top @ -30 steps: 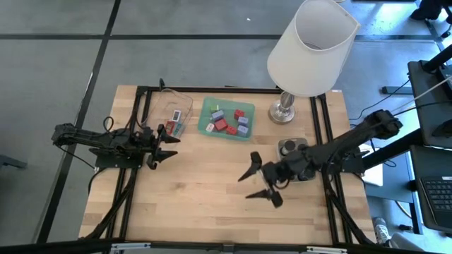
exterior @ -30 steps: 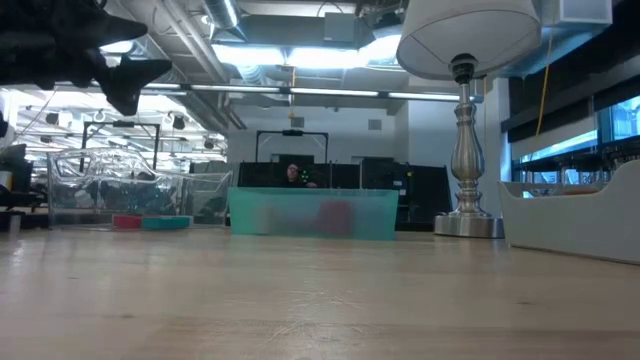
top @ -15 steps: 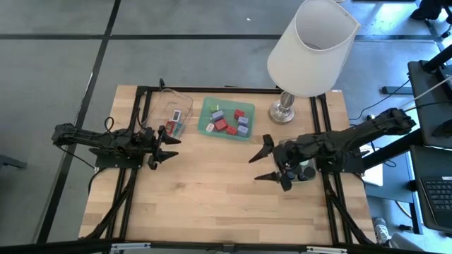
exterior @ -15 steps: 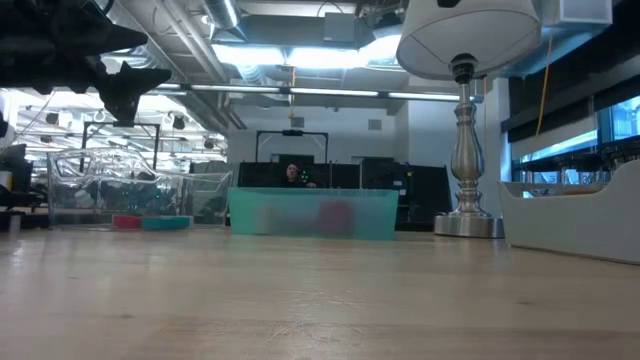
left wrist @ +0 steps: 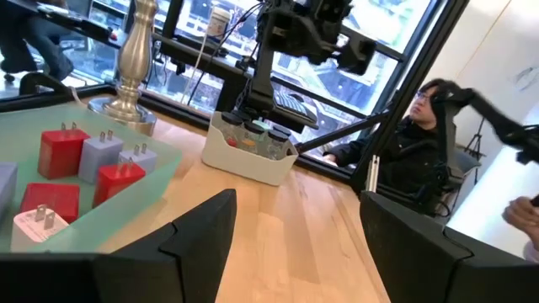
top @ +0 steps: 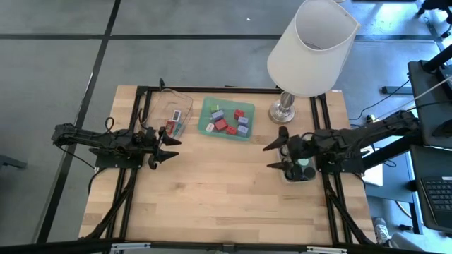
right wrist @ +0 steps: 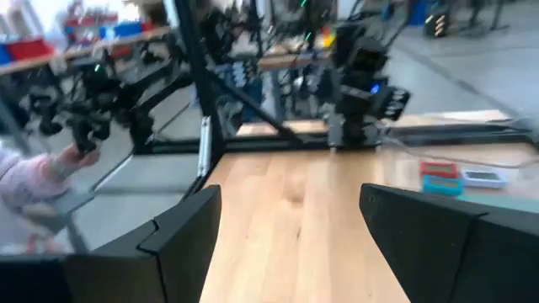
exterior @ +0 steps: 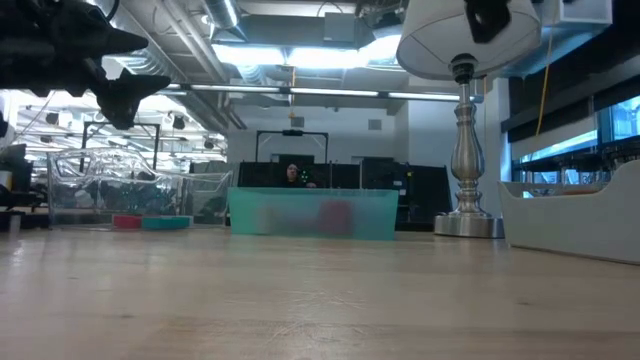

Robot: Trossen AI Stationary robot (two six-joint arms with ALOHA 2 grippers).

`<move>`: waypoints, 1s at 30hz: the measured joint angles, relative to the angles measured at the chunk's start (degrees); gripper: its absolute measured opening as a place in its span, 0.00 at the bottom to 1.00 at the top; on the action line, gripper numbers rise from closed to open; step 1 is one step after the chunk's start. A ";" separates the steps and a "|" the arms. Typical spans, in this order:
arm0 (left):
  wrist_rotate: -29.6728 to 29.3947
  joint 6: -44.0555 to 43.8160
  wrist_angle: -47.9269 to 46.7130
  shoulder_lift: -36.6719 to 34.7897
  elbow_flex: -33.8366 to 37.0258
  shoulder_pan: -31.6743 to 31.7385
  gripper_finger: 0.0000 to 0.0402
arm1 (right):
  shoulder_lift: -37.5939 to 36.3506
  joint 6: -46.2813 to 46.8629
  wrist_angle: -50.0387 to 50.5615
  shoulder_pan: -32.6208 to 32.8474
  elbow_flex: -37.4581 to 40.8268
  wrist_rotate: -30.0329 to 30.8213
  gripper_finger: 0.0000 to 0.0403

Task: Pick & Place Office items
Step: Return to Home Position

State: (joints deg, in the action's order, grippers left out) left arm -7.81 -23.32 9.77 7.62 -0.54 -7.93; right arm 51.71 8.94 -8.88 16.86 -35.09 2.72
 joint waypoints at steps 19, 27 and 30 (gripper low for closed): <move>-0.02 0.06 -0.61 0.00 0.00 0.01 0.63 | -24.07 2.10 -10.29 -2.10 22.56 4.48 0.72; -0.02 0.08 -0.61 0.00 0.00 -0.01 0.63 | -25.87 4.42 -10.44 -3.17 26.66 9.86 0.72; -0.02 0.08 -0.61 0.00 0.00 0.01 0.63 | -25.87 5.33 -11.14 -3.62 28.27 9.93 0.72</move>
State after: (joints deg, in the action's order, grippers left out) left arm -7.84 -23.24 9.17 7.62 -0.54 -7.93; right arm 25.85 14.27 -20.02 13.24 -6.82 12.65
